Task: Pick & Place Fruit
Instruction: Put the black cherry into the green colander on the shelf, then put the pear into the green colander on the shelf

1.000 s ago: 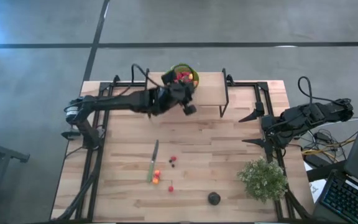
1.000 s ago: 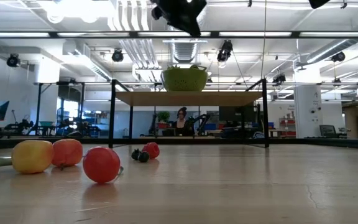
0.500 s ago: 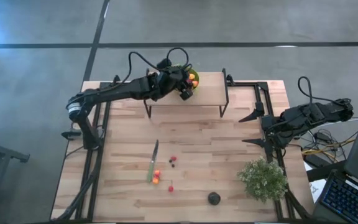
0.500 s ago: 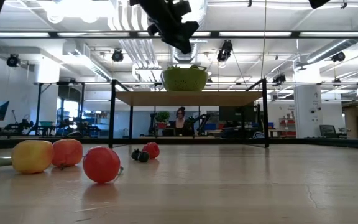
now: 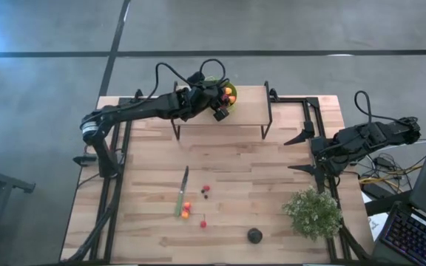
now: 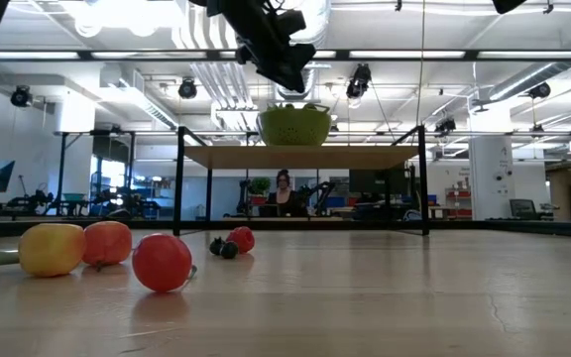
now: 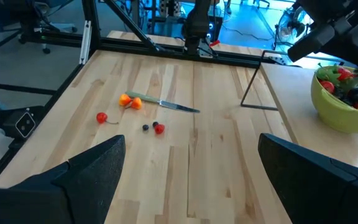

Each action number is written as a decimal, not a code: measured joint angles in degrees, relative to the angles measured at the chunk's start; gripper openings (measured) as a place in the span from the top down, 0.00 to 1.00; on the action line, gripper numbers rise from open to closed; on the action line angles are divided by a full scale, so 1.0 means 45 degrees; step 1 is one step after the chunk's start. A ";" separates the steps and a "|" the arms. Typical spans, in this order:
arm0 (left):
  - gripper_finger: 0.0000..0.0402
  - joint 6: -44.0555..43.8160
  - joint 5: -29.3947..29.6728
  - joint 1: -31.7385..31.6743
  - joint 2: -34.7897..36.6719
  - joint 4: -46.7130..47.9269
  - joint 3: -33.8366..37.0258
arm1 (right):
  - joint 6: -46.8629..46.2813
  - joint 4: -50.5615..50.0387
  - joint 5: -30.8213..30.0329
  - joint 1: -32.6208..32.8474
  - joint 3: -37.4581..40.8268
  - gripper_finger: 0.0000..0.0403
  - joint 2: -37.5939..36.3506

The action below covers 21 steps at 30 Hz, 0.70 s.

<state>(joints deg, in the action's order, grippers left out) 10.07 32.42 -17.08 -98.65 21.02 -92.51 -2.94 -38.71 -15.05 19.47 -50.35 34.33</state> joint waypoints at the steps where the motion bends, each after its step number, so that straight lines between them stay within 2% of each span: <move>1: 0.61 0.0000 0.0000 0.0000 0.0000 0.0000 0.0000 | 0.0000 0.0003 0.0000 0.0004 0.0000 0.10 0.0000; 12: 0.59 0.0142 0.0046 0.0069 0.0148 0.0288 -0.0002 | 0.0000 0.0002 -0.0004 0.0000 0.0000 0.10 -0.0013; 21: 0.59 0.0005 -0.0375 0.1034 0.1053 0.1541 -0.0092 | 0.0000 0.0003 0.0000 0.0002 0.0000 0.10 -0.0010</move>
<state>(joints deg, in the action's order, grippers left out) 10.09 30.74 -12.43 -93.91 27.96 -92.92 -2.94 -38.70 -15.05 19.48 -50.35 34.28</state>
